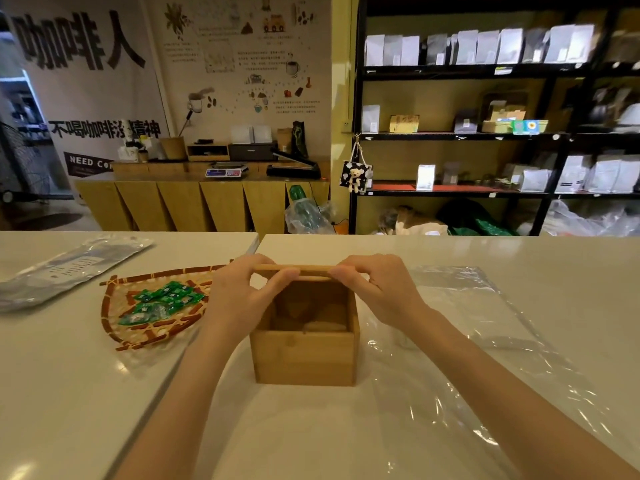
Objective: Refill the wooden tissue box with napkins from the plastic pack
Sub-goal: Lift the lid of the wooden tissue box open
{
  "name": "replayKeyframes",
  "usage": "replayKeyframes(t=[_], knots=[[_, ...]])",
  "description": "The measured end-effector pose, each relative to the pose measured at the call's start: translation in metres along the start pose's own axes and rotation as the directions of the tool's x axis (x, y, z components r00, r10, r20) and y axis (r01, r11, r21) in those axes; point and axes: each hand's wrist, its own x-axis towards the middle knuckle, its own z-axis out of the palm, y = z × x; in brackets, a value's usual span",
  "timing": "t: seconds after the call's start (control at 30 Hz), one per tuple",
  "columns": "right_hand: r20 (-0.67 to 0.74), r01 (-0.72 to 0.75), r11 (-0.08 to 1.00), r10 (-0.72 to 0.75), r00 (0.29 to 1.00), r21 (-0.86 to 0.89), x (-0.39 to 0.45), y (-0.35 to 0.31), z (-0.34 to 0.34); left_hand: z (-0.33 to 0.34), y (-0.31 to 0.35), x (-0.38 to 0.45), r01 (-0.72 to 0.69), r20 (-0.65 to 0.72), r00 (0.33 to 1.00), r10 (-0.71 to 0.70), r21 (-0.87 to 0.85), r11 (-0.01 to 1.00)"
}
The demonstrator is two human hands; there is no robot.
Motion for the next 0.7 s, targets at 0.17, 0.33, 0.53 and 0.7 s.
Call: replayKeyframes(t=[0.17, 0.33, 0.53, 0.7], knots=[[-0.194, -0.086, 0.984, 0.117, 0.974, 0.158, 0.007, -0.002, 0.011, 0.002, -0.007, 0.002, 0.083, -0.051, 0.994, -0.096, -0.21, 0.974], [-0.139, -0.163, 0.934, 0.216, 0.966, 0.317, 0.009, 0.006, 0.013, 0.008, -0.01, 0.002, 0.217, -0.012, 0.972, -0.236, -0.347, 0.912], [0.012, -0.312, 0.823, 0.348, 0.937, 0.476, 0.007, 0.016, 0.017, 0.015, -0.014, 0.002, 0.388, 0.106, 0.918, -0.382, -0.435, 0.813], [-0.035, -0.292, 0.855, 0.338, 0.94, 0.428, 0.008, 0.018, 0.018, 0.015, -0.018, 0.005, 0.428, 0.144, 0.9, -0.412, -0.473, 0.77]])
